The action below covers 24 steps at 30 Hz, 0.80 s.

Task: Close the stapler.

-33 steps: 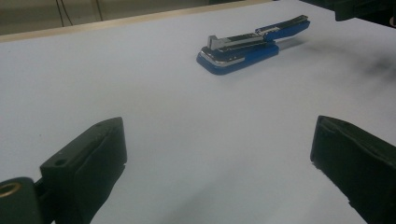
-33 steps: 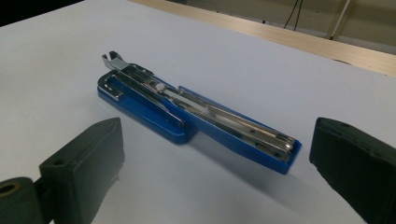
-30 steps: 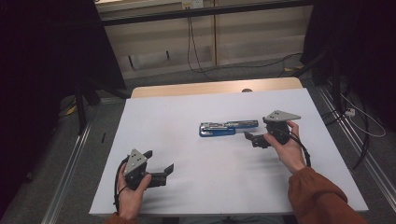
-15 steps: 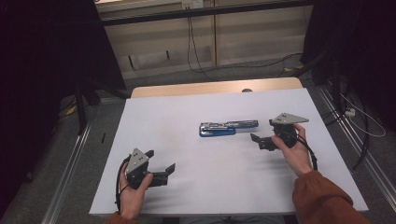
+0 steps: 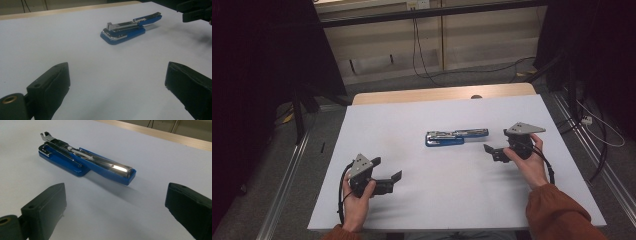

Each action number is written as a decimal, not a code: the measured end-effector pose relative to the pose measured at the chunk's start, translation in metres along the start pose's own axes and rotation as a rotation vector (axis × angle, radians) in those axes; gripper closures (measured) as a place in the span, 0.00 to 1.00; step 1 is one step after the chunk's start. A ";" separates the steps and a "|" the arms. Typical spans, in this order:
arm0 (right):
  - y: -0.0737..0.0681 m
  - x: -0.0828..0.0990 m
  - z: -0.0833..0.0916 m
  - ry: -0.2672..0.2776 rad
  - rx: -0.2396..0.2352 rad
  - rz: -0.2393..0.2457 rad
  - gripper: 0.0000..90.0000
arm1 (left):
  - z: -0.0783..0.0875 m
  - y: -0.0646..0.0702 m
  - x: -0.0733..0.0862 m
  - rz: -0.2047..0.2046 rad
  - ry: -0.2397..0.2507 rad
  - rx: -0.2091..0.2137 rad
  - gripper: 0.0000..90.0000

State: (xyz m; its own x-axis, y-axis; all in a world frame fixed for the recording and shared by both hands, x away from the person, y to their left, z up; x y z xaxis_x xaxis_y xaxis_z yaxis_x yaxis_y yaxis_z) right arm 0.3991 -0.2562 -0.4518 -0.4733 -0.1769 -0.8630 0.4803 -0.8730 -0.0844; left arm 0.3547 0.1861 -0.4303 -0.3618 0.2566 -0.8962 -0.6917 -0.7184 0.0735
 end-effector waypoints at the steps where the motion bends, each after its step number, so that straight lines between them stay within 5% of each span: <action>1: 0.000 0.000 -0.001 -0.001 -0.002 -0.002 0.05 | -0.002 -0.001 -0.001 -0.001 0.002 0.001 0.07; 5: -0.002 0.000 -0.001 0.004 -0.014 -0.019 0.04 | -0.011 -0.003 -0.005 -0.017 0.019 -0.026 0.07; 13: -0.002 0.001 -0.004 0.008 -0.026 -0.027 0.11 | -0.030 -0.006 -0.011 0.014 0.021 0.005 0.07; 16: -0.002 0.001 -0.005 0.013 -0.034 -0.028 0.20 | -0.039 -0.004 -0.015 -0.025 0.018 0.011 0.07; 24: -0.004 0.002 -0.004 0.018 -0.045 -0.031 0.32 | -0.059 -0.001 -0.031 -0.031 0.048 0.057 0.05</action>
Point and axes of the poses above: each handheld gripper's, and its own axes: z roughly backward along the jaws, x roughly out of its underside, y roughly to its right, the point moved 2 cm from there along -z, roughly forward along the jaws, and after that the axes turned 3 degrees about -z, right-handed, at the moved point
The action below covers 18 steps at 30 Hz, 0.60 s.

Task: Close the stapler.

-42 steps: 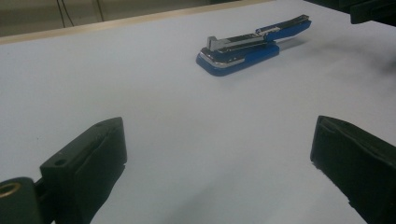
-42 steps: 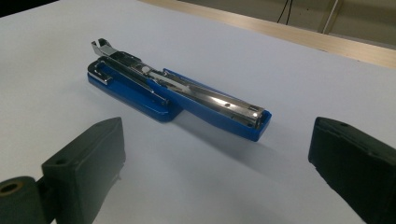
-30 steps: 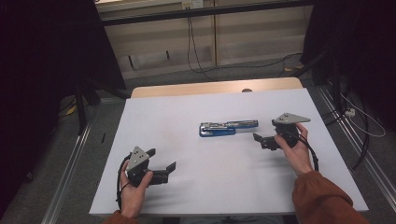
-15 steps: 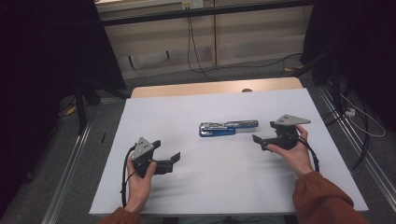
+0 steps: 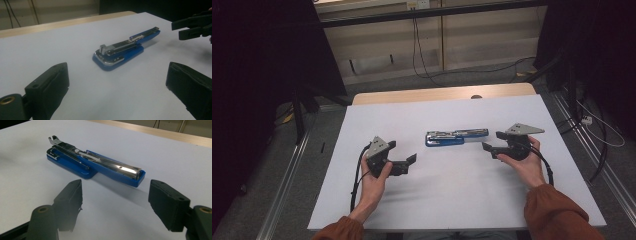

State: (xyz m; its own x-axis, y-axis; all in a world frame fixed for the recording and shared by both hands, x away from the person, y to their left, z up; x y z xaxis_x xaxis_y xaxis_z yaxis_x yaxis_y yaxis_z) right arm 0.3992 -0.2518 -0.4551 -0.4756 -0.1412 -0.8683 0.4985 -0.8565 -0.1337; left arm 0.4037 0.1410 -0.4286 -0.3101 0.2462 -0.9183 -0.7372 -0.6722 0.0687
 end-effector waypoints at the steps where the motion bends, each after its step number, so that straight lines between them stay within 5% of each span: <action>1: 0.000 0.000 0.000 -0.003 -0.005 -0.005 0.34 | -0.002 0.000 -0.001 0.007 0.006 -0.001 0.05; 6: 0.000 0.002 -0.002 -0.003 -0.031 -0.022 0.41 | -0.013 -0.001 -0.003 -0.005 -0.022 -0.011 0.06; 18: -0.001 0.005 -0.004 0.004 -0.030 -0.001 0.80 | -0.036 -0.004 -0.009 -0.032 -0.013 -0.014 0.06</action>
Point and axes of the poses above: each handheld gripper's, and its own axes: z roughly backward along the jaws, x roughly out of its underside, y roughly to its right, the point moved 2 cm from there along -z, roughly forward along the jaws, and after that the axes turned 3 degrees about -z, right-handed, at the moved point
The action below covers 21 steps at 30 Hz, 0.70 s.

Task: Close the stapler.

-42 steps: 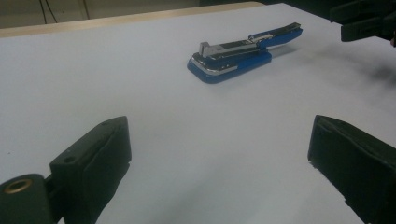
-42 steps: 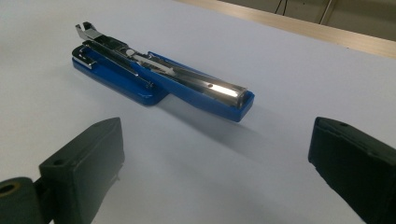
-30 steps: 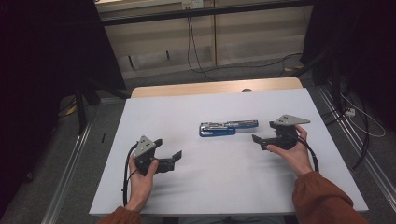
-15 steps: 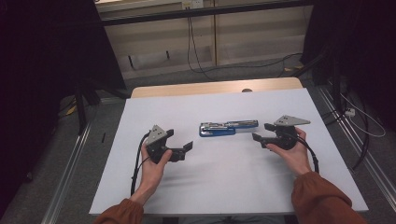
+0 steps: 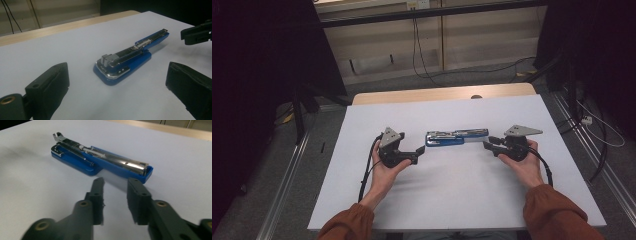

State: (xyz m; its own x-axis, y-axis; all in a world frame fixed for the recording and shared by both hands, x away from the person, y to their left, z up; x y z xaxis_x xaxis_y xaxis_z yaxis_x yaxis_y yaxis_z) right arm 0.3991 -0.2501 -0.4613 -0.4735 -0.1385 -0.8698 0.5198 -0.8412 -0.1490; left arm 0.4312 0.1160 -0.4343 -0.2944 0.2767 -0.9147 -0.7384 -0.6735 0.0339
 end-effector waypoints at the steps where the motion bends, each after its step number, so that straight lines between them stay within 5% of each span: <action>1: 0.000 -0.001 0.001 0.011 0.003 0.001 0.84 | -0.002 0.000 0.000 -0.004 0.002 -0.001 0.06; 5: 0.001 -0.002 0.004 0.036 -0.001 -0.006 0.99 | -0.013 -0.001 -0.002 -0.012 -0.010 -0.004 0.07; 10: 0.002 0.001 0.001 -0.002 -0.010 -0.033 1.00 | -0.026 -0.003 -0.008 -0.017 -0.020 -0.021 0.07; 16: 0.001 0.000 0.001 -0.008 -0.011 0.005 1.00 | -0.040 -0.007 -0.011 0.015 -0.030 -0.053 0.17; 21: 0.000 0.001 -0.001 -0.020 -0.010 0.021 1.00 | -0.050 -0.006 -0.015 -0.009 -0.041 -0.063 0.26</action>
Point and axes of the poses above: each handheld gripper's, and its own axes: z roughly backward along the jaws, x roughly out of its underside, y roughly to its right, the point moved 2 cm from there along -z, roughly forward along the jaws, and after that the axes turned 3 degrees about -z, right-handed, at the moved point
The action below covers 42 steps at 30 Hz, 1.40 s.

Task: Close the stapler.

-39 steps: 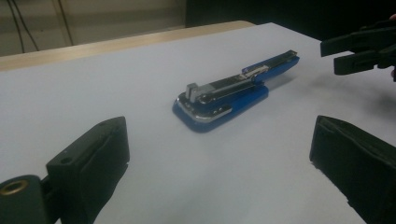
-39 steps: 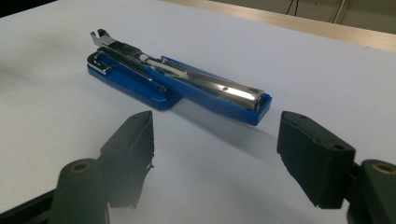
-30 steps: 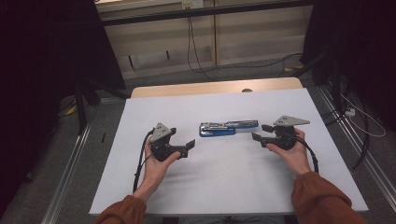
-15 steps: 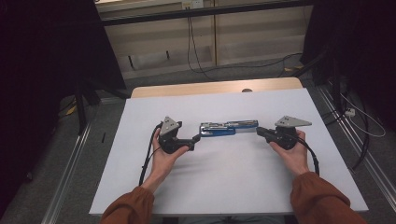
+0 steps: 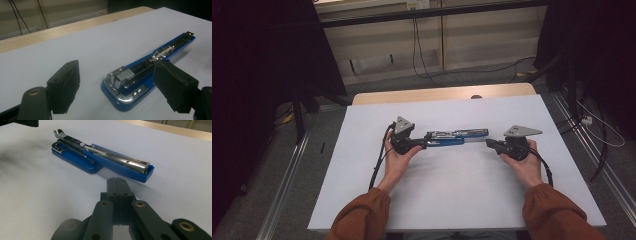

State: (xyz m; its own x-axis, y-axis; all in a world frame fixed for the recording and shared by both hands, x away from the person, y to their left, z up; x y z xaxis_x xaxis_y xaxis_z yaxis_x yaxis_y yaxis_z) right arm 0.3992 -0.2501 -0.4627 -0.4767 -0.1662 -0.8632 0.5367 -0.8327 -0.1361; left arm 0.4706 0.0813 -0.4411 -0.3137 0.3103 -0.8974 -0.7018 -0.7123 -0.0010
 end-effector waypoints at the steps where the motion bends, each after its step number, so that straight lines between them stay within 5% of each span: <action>1: 0.000 0.000 0.000 -0.003 -0.002 -0.002 1.00 | -0.001 0.001 -0.001 -0.004 0.002 0.000 0.28; 5: 0.002 0.002 -0.002 -0.019 0.002 -0.009 1.00 | -0.003 0.007 0.003 0.005 -0.028 0.049 0.36; 10: 0.004 0.003 -0.002 -0.029 0.007 -0.008 1.00 | -0.002 0.010 0.004 0.006 -0.047 0.101 0.62; 17: 0.006 0.003 -0.004 -0.038 0.015 0.002 1.00 | -0.004 0.008 0.007 0.022 -0.057 0.139 0.86; 22: 0.005 0.002 -0.007 -0.043 0.005 0.001 1.00 | -0.008 0.010 0.009 -0.008 -0.070 0.149 0.99; 32: 0.006 0.000 -0.014 -0.064 -0.006 0.012 1.00 | -0.023 0.017 0.013 -0.047 -0.130 0.155 1.00; 42: 0.008 -0.001 -0.017 -0.083 -0.009 0.000 1.00 | -0.026 0.011 0.016 -0.039 -0.153 0.158 1.00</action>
State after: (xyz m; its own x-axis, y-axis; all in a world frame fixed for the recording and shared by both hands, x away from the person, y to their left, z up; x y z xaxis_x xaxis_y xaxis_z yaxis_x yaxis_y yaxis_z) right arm 0.4160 -0.2481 -0.4710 -0.5324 -0.2097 -0.8201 0.5425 -0.8282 -0.1404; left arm 0.4745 0.0621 -0.4668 -0.3694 0.4360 -0.8207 -0.8029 -0.5944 0.0456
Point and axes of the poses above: each handheld gripper's, and its own axes: z roughly backward along the jaws, x roughly out of its underside, y roughly to its right, the point moved 2 cm from there along -z, roughly forward along the jaws, and after that the axes turned 3 degrees about -z, right-handed, at the moved point
